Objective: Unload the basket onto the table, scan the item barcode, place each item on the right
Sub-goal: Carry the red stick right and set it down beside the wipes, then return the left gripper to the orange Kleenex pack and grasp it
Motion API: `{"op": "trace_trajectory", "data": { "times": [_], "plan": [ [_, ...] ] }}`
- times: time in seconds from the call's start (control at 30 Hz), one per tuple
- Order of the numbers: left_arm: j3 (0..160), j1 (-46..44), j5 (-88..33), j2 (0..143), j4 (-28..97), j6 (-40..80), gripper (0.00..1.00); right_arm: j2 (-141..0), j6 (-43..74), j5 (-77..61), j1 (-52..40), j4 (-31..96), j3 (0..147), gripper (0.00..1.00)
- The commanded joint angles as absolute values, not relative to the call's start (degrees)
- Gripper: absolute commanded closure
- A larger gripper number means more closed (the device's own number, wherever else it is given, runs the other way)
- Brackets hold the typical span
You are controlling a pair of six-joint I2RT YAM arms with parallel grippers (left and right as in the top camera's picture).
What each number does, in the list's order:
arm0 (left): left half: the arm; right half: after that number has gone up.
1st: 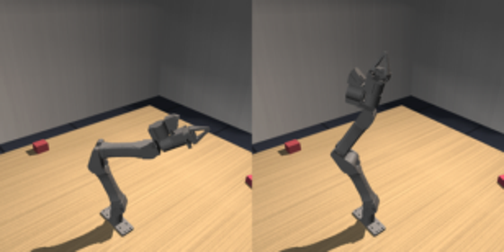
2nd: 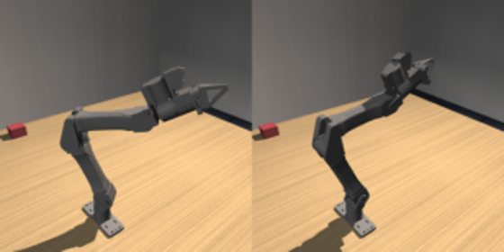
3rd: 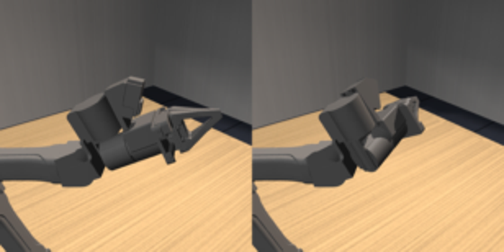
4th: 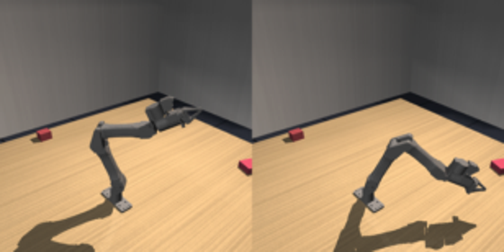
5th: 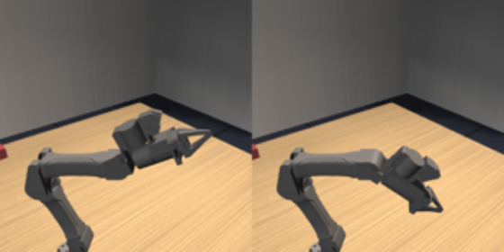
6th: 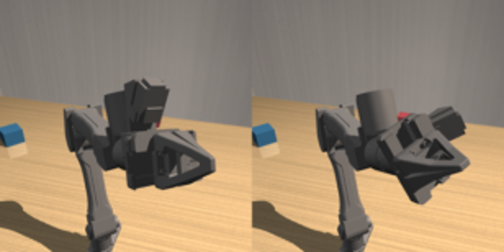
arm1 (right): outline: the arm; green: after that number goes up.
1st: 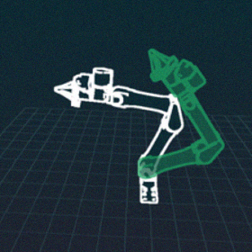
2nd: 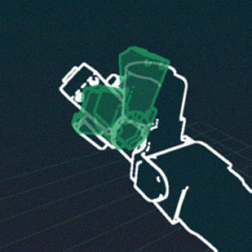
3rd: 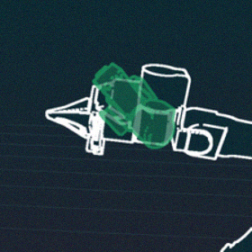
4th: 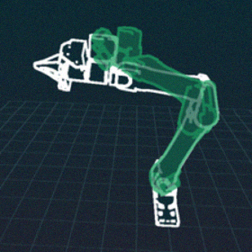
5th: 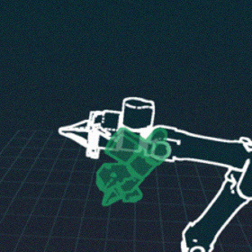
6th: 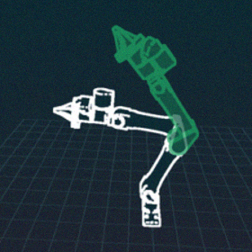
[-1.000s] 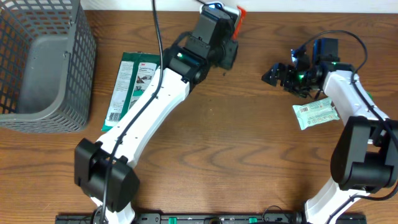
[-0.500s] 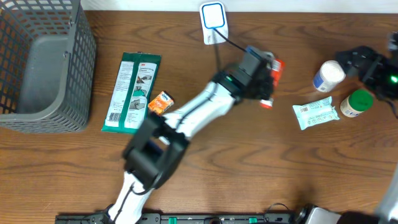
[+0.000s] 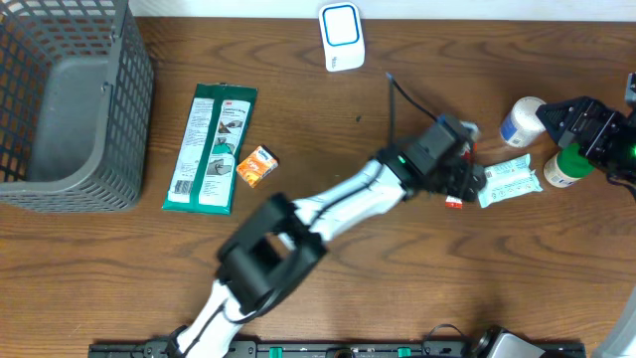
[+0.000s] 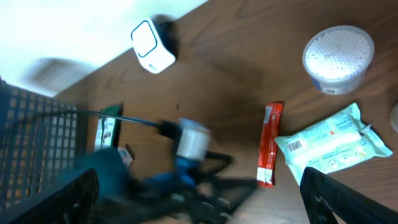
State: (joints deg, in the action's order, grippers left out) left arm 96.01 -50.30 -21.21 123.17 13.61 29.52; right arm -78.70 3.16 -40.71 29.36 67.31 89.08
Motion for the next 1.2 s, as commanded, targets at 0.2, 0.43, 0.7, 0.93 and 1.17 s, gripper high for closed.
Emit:
{"op": "trace_trajectory", "data": {
  "times": [0.2,0.43,0.7,0.93,1.17],
  "plan": [
    [96.9,-30.9,-6.5,99.4,39.8,25.1,0.19,-79.4,2.1,-39.0,11.7,67.5,88.8,0.04],
    [96.6,-16.0,-6.5,96.8,59.2,13.6,0.43,-87.7,20.7,-21.5,-14.9,58.7,88.8,0.07],
    [89.8,-13.3,-3.9,102.7,54.7,11.1,0.64,-100.4,27.5,-16.6,-26.4,53.1,88.8,0.06],
    [87.0,-13.2,3.7,109.3,53.5,6.0,0.6,-105.0,25.3,-17.3,-24.4,56.6,88.8,0.05],
    [87.0,-13.1,3.2,115.0,50.4,2.1,0.53,-104.8,19.5,-17.0,-16.3,61.8,88.8,0.04]
  ]
}}
